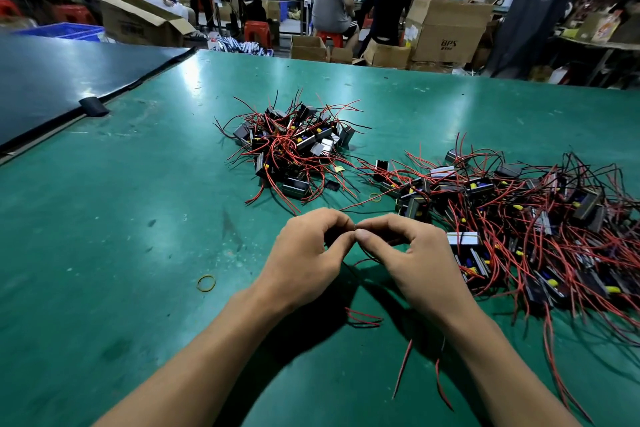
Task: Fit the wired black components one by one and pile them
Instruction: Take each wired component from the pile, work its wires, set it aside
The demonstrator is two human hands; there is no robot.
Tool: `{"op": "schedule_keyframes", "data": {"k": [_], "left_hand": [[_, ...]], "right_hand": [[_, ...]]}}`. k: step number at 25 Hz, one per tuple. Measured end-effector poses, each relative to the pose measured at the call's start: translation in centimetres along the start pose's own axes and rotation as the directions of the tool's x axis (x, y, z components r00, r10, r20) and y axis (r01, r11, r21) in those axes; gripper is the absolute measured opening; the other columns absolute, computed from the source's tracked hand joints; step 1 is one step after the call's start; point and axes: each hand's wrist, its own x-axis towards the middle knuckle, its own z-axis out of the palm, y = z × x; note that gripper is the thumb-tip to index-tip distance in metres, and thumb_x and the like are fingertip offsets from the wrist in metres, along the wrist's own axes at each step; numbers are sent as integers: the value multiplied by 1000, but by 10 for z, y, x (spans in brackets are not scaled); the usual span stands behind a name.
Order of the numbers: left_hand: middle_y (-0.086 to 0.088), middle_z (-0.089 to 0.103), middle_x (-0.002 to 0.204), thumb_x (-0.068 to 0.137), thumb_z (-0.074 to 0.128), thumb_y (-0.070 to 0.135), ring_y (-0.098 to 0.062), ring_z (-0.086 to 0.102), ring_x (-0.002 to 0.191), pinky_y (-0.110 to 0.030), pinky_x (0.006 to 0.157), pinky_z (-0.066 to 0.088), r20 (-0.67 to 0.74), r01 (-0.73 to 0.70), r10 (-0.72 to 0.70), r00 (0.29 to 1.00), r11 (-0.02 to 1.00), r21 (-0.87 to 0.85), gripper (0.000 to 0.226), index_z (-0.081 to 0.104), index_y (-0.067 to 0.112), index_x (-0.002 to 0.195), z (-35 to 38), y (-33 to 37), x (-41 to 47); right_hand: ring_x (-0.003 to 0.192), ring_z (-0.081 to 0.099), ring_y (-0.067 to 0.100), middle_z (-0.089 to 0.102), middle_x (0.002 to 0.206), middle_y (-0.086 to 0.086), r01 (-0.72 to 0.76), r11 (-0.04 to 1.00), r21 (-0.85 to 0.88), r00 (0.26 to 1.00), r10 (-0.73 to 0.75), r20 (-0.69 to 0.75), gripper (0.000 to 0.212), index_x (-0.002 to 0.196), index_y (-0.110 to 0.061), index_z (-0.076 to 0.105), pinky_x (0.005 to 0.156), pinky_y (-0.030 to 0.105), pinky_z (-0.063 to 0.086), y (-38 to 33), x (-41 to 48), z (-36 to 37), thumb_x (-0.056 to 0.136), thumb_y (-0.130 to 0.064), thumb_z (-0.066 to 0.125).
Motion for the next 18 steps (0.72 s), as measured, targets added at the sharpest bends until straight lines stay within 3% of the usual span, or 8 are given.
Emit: {"op": "schedule_keyframes", "data": {"k": [3, 10, 13, 15, 18], "left_hand": [[9, 66, 76, 86, 69, 19, -7, 62, 73, -34, 69, 52, 7, -22, 22, 1000, 1000, 0, 1, 70, 18, 85, 0, -3, 1], [6, 67, 80, 86, 68, 21, -12, 62, 75, -34, 70, 51, 13, -109, 108, 994, 990, 90, 6, 70, 15, 87, 0, -3, 0], [9, 67, 80, 87, 69, 17, -5, 61, 77, -26, 75, 50, 50, -73, 73, 996, 997, 14, 2, 70, 15, 87, -1, -2, 2], [10, 68, 82, 88, 69, 14, 0, 61, 79, -16, 76, 46, 91, -45, 50, 995, 997, -56, 1, 70, 15, 88, -2, 1, 4], [6, 72, 83, 90, 67, 12, -6, 64, 79, -28, 76, 51, 139, 95, -73, 988, 983, -160, 3, 69, 13, 88, -3, 2, 6]], "right_hand": [[72, 65, 2, 70, 75, -18, 42, 997, -69, 998, -45, -38, 11, 79, -26, 73, 66, 9, 44, 0, -1, 2, 89, -21, 74], [58, 50, 0, 62, 64, -15, -97, 994, -44, 994, 99, 45, 20, 74, -20, 66, 58, 14, 39, 4, 1, 5, 94, -22, 65], [64, 51, 7, 58, 65, -10, -223, 969, 104, 961, 201, 189, 23, 76, -18, 66, 63, 24, 43, 4, 5, -2, 98, -21, 60], [63, 51, 6, 58, 65, -9, -290, 927, 239, 940, 228, 253, 27, 73, -19, 66, 61, 18, 43, 4, 6, -8, 99, -19, 58], [65, 56, 6, 67, 70, -8, -193, 960, 202, 972, 159, 174, 17, 79, -20, 71, 63, 16, 45, 4, 4, -10, 95, -20, 65]]}}
